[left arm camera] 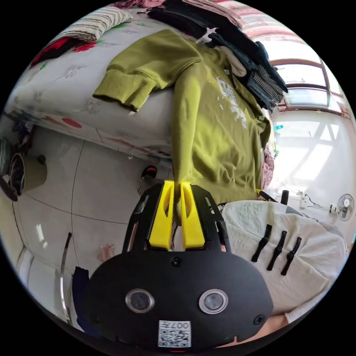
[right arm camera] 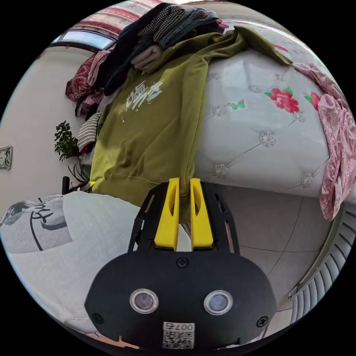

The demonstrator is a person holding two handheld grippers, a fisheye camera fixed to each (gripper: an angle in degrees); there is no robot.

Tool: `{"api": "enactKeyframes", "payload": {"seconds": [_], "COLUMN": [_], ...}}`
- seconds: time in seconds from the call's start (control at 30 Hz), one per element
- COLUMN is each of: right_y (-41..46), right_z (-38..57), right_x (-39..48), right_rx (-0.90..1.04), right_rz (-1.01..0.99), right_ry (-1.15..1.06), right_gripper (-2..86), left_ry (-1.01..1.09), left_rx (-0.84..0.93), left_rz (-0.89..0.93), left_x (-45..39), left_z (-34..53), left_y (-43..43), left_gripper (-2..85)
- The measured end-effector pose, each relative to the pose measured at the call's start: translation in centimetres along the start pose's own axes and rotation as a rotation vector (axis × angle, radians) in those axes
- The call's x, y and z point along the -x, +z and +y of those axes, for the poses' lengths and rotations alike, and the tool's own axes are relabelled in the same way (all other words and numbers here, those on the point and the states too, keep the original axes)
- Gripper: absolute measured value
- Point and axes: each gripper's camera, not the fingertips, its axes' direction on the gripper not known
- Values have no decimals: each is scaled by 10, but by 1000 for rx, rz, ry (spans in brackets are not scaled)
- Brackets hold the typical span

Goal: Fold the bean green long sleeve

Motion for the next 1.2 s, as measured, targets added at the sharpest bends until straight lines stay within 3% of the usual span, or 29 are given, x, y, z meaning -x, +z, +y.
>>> {"api": "enactKeyframes", "payload": {"seconds": [0.1,0.2,0.37,0.47,0.53,0.73,0.83,1.03,1.2], "right_y": [38,34,-26,-52,-57,-58,-64,-50,-17], "right_z": [29,41,13,-16,-41,-134,-169,-251,-303], "right_x": [0,17,41,51,57,53,47,15,-15], "right_rx": [55,-16,-322,-560,-599,-499,-518,-398,-191], "right_rz": [-28,17,266,387,420,430,516,667,602], "right_ry": [75,33,-33,3,13,108,144,158,195], "right_gripper": [61,67,71,76,84,114,118,139,124], "left_ry": [-154,-211,-59,43,87,210,246,94,9], "left_rx": [-13,-116,-317,-333,-322,-211,-169,-167,-140], "left_rz": [-41,-5,-124,-145,-178,-207,-306,-318,-373], "left_x": [4,-6,-56,-84,-101,-161,-188,-206,-210], "left_z": [28,48,31,-10,-40,-127,-155,-184,-206], "left_y": [25,20,-22,-16,-2,59,84,109,118], "left_gripper": [23,6,-8,-7,-5,6,2,-5,-9]}}
